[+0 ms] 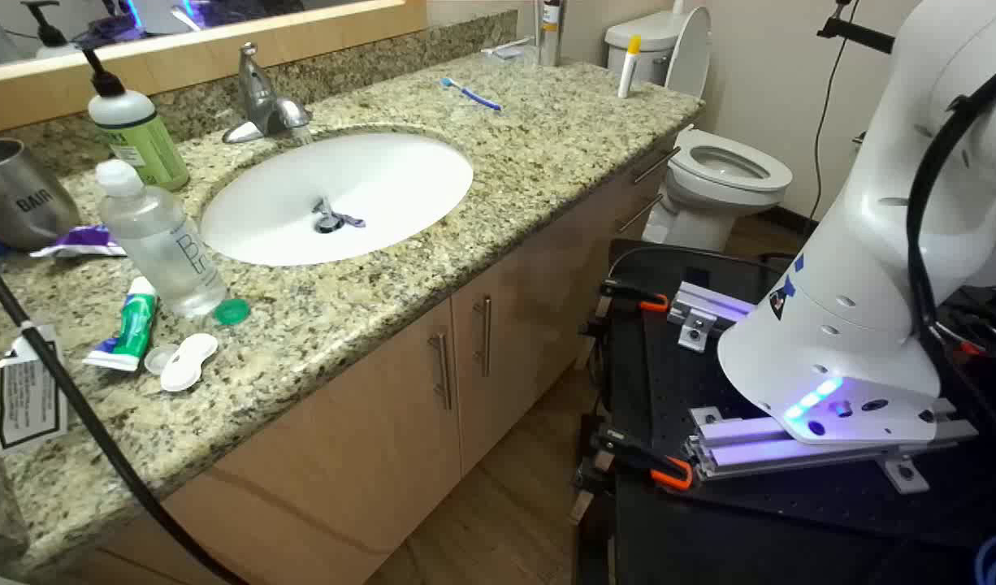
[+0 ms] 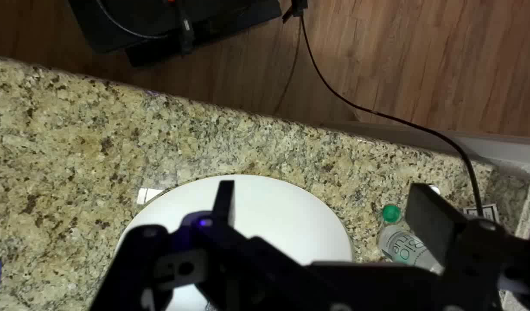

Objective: Move the white bottle with the yellow lid to the back left

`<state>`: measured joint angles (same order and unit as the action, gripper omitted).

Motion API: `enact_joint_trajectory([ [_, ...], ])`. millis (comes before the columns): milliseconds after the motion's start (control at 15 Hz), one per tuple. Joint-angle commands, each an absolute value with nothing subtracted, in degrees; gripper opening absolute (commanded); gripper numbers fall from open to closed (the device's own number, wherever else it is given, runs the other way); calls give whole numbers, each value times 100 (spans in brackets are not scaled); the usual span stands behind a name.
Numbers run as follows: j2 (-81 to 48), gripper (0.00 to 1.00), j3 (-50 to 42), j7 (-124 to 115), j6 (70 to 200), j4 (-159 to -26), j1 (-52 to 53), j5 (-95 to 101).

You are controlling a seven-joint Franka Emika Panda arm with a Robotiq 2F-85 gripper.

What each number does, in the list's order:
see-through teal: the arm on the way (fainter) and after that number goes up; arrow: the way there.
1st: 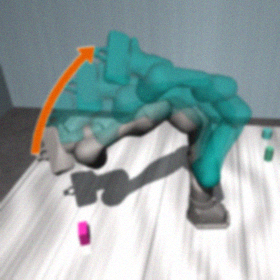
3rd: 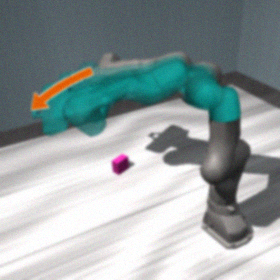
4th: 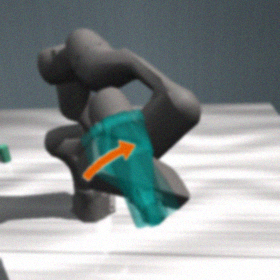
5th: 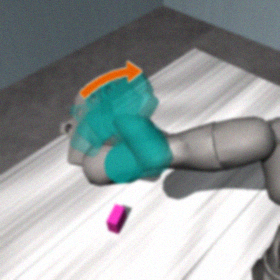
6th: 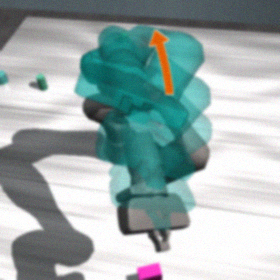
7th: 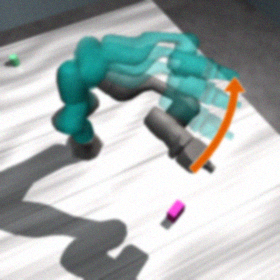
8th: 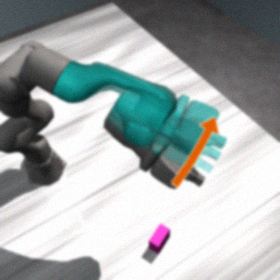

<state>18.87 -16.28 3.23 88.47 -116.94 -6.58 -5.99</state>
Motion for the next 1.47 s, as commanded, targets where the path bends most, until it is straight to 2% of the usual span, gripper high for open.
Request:
enact_joint_trajectory([
  [0,1864,100,-1498,366,8829,-11678,-817,-639],
  [400,1855,100,-2161,192,9001,-11497,-1513,-952],
  [800,1371,100,-2927,-49,10058,-11564,-2338,-779],
  [1000,644,100,-3294,-128,10631,-11237,-2649,-654],
  [1067,444,100,-3314,-394,10648,-11106,-2663,-715],
  [1133,990,100,-3256,-89,10533,-11458,-2615,-684],
  [1400,879,100,-3251,-80,10555,-11409,-2632,-691],
])
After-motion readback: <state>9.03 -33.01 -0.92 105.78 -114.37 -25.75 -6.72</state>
